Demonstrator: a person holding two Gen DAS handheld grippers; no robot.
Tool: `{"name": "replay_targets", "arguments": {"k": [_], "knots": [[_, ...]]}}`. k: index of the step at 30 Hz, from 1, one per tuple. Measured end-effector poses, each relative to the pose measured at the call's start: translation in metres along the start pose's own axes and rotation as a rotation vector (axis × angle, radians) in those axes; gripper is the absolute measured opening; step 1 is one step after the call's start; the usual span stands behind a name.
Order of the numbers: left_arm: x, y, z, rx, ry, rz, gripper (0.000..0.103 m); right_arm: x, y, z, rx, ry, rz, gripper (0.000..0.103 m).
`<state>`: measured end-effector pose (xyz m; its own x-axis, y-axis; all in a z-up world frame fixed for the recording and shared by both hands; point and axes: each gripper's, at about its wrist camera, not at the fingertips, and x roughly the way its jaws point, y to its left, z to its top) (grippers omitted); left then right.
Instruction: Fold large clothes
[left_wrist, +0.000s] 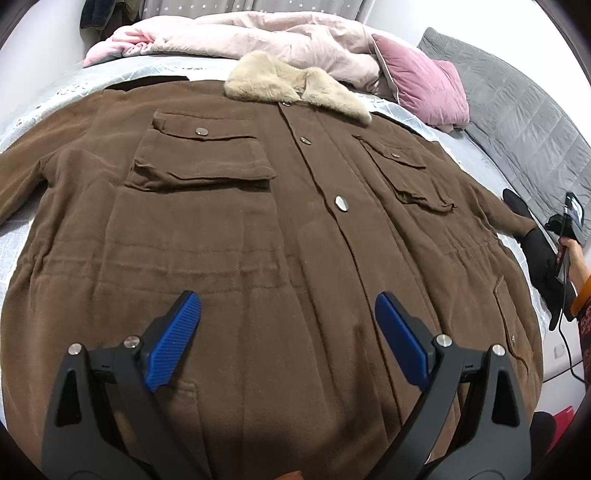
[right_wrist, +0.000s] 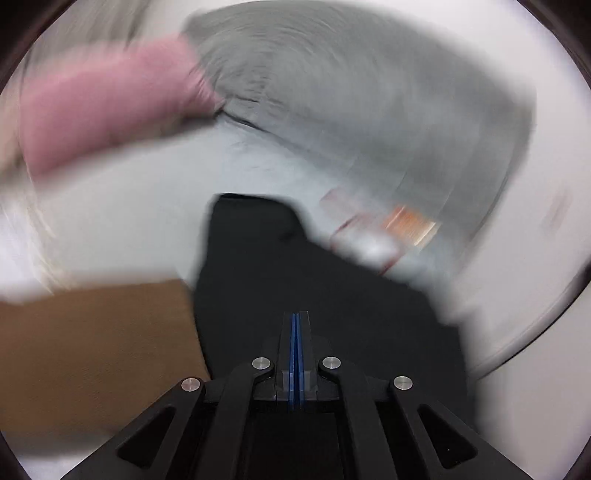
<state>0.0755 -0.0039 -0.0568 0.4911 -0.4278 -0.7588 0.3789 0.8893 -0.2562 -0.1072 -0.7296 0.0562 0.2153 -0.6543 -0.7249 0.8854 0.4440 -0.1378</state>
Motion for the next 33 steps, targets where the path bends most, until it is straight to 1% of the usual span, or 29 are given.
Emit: {"name": "replay_targets", "arguments": {"k": [1, 2, 3, 4, 5, 6, 8, 9, 10, 11, 12, 15, 17, 19, 20, 21, 22, 23, 25, 28, 31, 32, 33], "knots": [[-0.001, 0.0, 0.0, -0.003, -0.002, -0.003, 0.095, 0.002, -0.013, -0.002, 0.075, 0.024, 0.072, 0.003], [-0.002, 0.0, 0.001, -0.009, -0.004, -0.009, 0.095, 0.003, -0.025, -0.004, 0.145, 0.052, 0.14, 0.008], [-0.004, 0.001, 0.001, -0.017, -0.005, -0.017, 0.095, 0.002, -0.039, -0.007, 0.221, 0.085, 0.228, 0.014], [-0.004, 0.001, 0.001, -0.021, -0.006, -0.021, 0.095, 0.0, -0.043, -0.007, 0.259, 0.102, 0.28, 0.017], [-0.004, 0.001, 0.002, -0.023, -0.005, -0.023, 0.095, -0.005, -0.048, -0.007, 0.288, 0.12, 0.341, 0.026], [-0.004, 0.001, 0.002, -0.024, -0.005, -0.023, 0.095, -0.011, -0.049, -0.006, 0.296, 0.134, 0.392, 0.037], [-0.004, 0.001, 0.003, -0.024, -0.005, -0.023, 0.095, -0.02, -0.04, -0.01, 0.286, 0.15, 0.473, 0.049], [-0.004, 0.0, 0.002, -0.025, -0.003, -0.023, 0.095, -0.026, -0.033, -0.012, 0.268, 0.161, 0.507, 0.05], [-0.004, 0.0, 0.002, -0.026, -0.002, -0.026, 0.095, -0.031, -0.025, -0.015, 0.247, 0.172, 0.517, 0.051], [-0.004, 0.0, 0.003, -0.026, -0.002, -0.028, 0.095, -0.035, -0.016, -0.018, 0.214, 0.183, 0.505, 0.051], [-0.005, -0.001, 0.002, -0.024, -0.002, -0.031, 0.095, -0.036, -0.005, -0.019, 0.173, 0.186, 0.472, 0.051], [-0.007, -0.002, 0.002, -0.017, -0.006, -0.034, 0.095, -0.032, 0.019, -0.025, 0.086, 0.178, 0.346, 0.051], [-0.008, -0.001, 0.002, -0.014, -0.009, -0.028, 0.095, -0.021, 0.027, -0.033, 0.083, 0.193, 0.319, 0.051], [-0.007, -0.001, 0.002, -0.015, -0.006, -0.024, 0.095, -0.013, 0.037, -0.033, 0.072, 0.16, 0.282, 0.051], [-0.006, 0.0, 0.002, -0.019, -0.004, -0.022, 0.095, -0.013, 0.047, -0.032, 0.039, 0.134, 0.273, 0.044], [-0.005, 0.0, 0.003, -0.022, -0.001, -0.021, 0.095, -0.013, 0.054, -0.035, 0.004, 0.123, 0.286, 0.018], [-0.004, 0.001, 0.004, -0.025, -0.002, -0.017, 0.095, -0.012, 0.064, -0.034, -0.05, 0.111, 0.313, 0.004], [-0.005, 0.002, 0.005, -0.027, -0.003, -0.014, 0.095, -0.016, 0.074, -0.035, -0.093, 0.089, 0.311, 0.004], [-0.008, 0.005, 0.009, -0.039, -0.012, -0.012, 0.095, -0.028, 0.082, -0.037, -0.12, 0.037, 0.29, 0.004], [-0.016, 0.011, 0.015, -0.053, -0.026, -0.018, 0.095, -0.054, 0.092, -0.021, -0.087, -0.022, 0.325, 0.003], [-0.025, 0.018, 0.022, -0.062, -0.042, -0.027, 0.095, -0.096, 0.105, 0.0, -0.062, -0.095, 0.405, 0.003], [-0.027, 0.019, 0.023, -0.062, -0.045, -0.028, 0.095, -0.119, 0.111, 0.006, -0.061, -0.129, 0.451, 0.003], [-0.031, 0.021, 0.025, -0.063, -0.052, -0.03, 0.095, -0.131, 0.116, 0.012, -0.062, -0.145, 0.479, 0.003]]}}
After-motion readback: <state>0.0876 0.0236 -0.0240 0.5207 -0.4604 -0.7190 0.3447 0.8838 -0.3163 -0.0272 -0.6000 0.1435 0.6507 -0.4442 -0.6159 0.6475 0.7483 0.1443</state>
